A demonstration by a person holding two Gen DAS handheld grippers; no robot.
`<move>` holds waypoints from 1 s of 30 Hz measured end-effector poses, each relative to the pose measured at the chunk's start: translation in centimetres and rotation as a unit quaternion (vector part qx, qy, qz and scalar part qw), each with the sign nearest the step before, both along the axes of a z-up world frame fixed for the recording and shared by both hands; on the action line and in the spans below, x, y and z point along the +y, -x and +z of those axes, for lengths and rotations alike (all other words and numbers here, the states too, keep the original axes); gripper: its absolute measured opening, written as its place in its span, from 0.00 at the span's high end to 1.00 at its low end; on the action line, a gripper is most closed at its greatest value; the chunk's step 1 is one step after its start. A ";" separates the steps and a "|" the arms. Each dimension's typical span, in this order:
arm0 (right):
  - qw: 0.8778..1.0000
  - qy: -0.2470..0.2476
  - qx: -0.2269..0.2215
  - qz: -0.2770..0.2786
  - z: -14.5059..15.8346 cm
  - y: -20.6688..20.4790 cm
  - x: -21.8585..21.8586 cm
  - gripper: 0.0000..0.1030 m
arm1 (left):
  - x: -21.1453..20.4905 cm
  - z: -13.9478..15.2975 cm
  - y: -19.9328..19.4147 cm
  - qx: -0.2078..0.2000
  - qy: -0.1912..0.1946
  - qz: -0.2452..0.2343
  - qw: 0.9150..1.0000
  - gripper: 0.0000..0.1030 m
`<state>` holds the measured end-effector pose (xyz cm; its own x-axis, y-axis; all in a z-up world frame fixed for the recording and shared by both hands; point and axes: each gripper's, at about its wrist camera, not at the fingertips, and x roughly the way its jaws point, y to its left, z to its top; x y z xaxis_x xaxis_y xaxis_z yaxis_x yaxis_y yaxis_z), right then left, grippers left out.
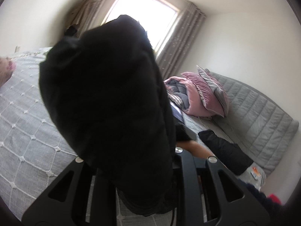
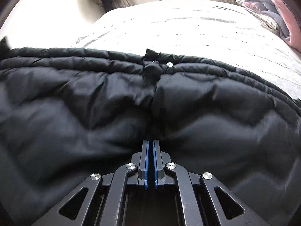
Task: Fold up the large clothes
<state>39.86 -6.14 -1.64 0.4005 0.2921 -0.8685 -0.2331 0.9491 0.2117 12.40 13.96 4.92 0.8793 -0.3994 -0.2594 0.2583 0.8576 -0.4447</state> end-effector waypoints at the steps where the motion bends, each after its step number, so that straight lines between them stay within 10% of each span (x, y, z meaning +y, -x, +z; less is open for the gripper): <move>1: 1.000 -0.004 0.001 -0.003 -0.1 -1.6 -0.3 0.96 | -0.2 0.1 0.0 -0.003 -0.004 -0.004 1.000 0.77; 16: 0.999 -0.006 0.032 -0.030 -2.6 -16.3 0.0 1.00 | -0.5 -0.2 -0.8 -0.024 -0.028 -0.029 0.999 0.78; 23: 0.998 -0.050 -0.024 -0.010 0.5 -6.4 -0.1 0.93 | -0.5 0.4 -0.9 -0.031 -0.021 -0.024 0.999 0.78; 30: 0.998 -0.039 -0.014 -0.038 4.2 4.7 -9.3 0.90 | -1.3 0.7 -0.7 -0.045 -0.036 -0.007 0.998 0.79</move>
